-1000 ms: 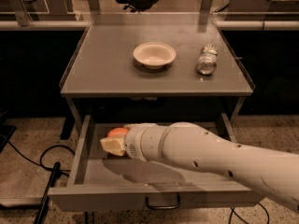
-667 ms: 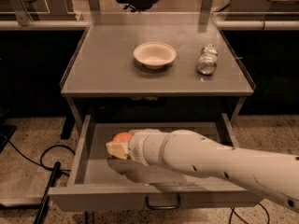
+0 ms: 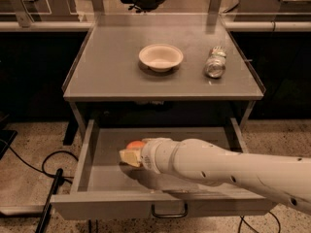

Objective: Place orange into top drawer

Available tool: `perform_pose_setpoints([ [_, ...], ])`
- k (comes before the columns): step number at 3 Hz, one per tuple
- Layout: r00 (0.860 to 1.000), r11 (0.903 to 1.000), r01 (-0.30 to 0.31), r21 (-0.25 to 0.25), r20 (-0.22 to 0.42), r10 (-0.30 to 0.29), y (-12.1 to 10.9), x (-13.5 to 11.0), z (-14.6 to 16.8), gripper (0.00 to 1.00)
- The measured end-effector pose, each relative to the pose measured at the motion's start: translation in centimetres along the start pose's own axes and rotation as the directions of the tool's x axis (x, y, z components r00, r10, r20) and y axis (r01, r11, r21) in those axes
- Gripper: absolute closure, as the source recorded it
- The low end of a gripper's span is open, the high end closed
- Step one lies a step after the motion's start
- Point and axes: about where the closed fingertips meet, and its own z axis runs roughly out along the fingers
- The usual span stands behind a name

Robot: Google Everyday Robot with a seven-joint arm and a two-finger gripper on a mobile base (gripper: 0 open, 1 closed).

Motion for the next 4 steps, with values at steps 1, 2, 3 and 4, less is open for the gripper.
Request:
perform_pose_setpoints([
  [1, 1.000, 0.9999, -0.008, 0.010, -0.023, 0.008, -2.5, 1.4, 2.2, 1.00],
  [2, 1.000, 0.9998, -0.013, 0.012, -0.024, 0.014, -2.8, 1.7, 2.2, 1.00],
  [3, 0.999, 0.9997, -0.023, 0.010, -0.033, 0.023, -2.7, 2.6, 2.3, 1.00],
  [4, 0.998, 0.9994, -0.033, -0.001, -0.050, 0.033, -2.2, 3.8, 2.7, 1.00],
])
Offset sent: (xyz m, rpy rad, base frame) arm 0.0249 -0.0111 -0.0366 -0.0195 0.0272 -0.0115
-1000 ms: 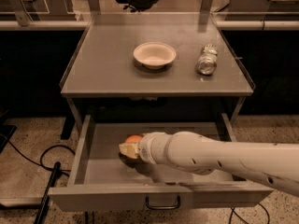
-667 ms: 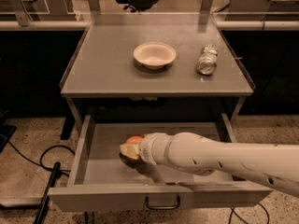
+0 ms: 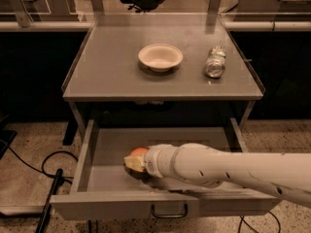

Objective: Place orange into top drawer

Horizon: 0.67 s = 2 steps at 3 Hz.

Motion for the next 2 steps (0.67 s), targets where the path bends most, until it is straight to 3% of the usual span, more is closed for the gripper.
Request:
perform_pose_setpoints([
  [2, 1.000, 0.9995, 0.011, -0.029, -0.009, -0.012, 0.28, 0.24, 0.89, 1.00],
])
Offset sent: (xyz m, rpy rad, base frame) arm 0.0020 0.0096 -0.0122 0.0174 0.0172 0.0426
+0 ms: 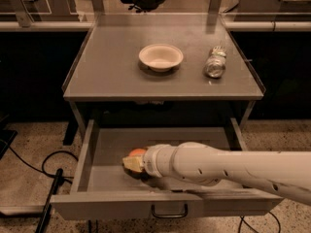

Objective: Place orange into top drawer

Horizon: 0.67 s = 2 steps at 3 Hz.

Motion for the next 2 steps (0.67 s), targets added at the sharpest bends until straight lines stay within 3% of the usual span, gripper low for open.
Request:
perform_pose_setpoints([
  [2, 1.000, 1.0000, 0.000, 0.000, 0.000, 0.000, 0.00, 0.00, 0.00, 0.57],
])
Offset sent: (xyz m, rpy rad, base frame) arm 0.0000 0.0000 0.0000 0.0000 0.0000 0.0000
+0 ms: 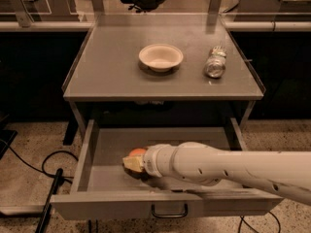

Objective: Place orange into top drawer

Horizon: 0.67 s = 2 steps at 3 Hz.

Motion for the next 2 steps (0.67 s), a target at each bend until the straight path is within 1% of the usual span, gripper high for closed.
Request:
perform_pose_setpoints([
  [2, 1.000, 1.0000, 0.000, 0.000, 0.000, 0.000, 0.00, 0.00, 0.00, 0.10],
])
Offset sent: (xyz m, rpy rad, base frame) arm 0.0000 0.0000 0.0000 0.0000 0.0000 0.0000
